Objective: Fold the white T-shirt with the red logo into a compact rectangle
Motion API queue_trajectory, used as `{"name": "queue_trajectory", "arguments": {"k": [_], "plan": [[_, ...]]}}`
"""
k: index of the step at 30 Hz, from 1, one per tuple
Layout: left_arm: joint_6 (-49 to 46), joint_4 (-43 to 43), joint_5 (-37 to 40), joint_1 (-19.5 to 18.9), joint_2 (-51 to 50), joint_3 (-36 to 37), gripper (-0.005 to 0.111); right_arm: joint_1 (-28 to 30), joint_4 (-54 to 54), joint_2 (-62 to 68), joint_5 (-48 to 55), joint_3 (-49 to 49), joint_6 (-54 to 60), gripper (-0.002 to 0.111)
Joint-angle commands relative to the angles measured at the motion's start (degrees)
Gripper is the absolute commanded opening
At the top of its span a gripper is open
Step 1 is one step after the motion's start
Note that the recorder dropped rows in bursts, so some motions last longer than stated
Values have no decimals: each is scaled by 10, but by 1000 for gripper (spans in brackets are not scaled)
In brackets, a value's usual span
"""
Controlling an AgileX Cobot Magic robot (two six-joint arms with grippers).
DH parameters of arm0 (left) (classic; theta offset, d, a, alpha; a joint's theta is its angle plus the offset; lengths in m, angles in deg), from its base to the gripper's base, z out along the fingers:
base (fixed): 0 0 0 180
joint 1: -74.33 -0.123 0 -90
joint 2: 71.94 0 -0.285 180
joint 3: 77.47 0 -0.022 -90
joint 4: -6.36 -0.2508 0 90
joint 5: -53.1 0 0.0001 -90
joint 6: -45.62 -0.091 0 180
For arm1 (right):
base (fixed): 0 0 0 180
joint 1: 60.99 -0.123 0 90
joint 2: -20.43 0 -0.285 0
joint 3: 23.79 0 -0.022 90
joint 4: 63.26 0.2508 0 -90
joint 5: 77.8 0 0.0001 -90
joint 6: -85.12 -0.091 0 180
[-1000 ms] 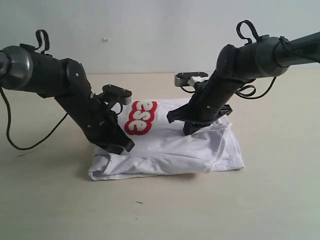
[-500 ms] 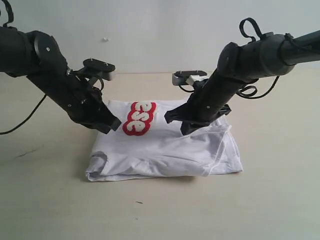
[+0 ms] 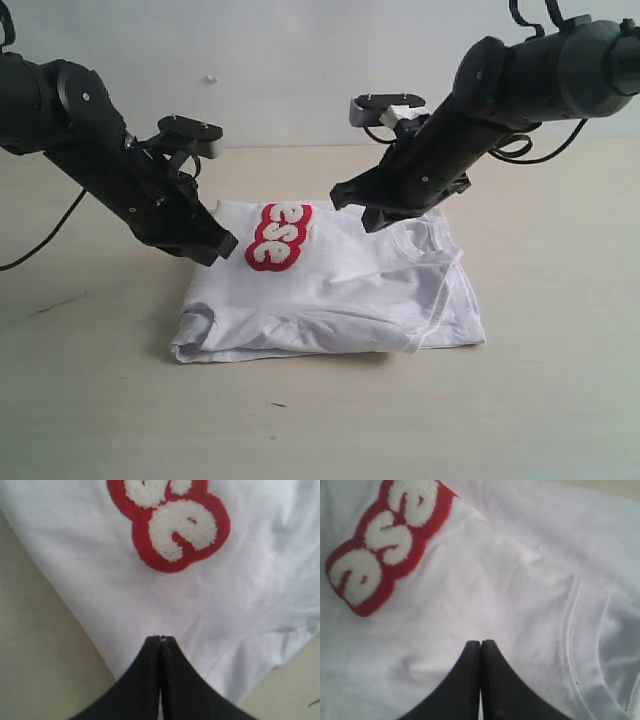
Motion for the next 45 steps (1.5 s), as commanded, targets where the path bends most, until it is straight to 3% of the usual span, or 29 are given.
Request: {"name": "queue_trajectory", "arguments": {"k": [1,4,11,14,18,20,25,30,38,42,45], "plan": [[1,9,-15,-1,29,3,0,-1,-69,24,-60,27,-52,0],[1,9,-20,-1,40,3,0,-1,-119,43,-82,27,-109,0],[-1,9,-41,-1,41,3,0,-1,-132,80,-144,-3,-113,1],[-12,8,-52,-1,41,3,0,4,-141,75,-112,-41,-101,15],[-14,8,-73,-1,41,3,0,29,-148,71,-44,-86,-130,48],[-14,9,-73,-1,41,3,0,48,-148,75,-15,-96,-155,55],[-14,11,-69,-1,41,3,0,91,-140,89,47,-96,-147,55],[-14,11,-64,-1,41,3,0,98,-133,94,66,-96,-123,53],[-14,11,-60,-1,41,3,0,96,-6,95,63,-96,-11,45],[-14,11,-60,-1,41,3,0,96,-14,106,64,-96,-12,37],[-14,13,-55,-1,41,3,0,96,-25,115,59,-96,-11,23]]}}
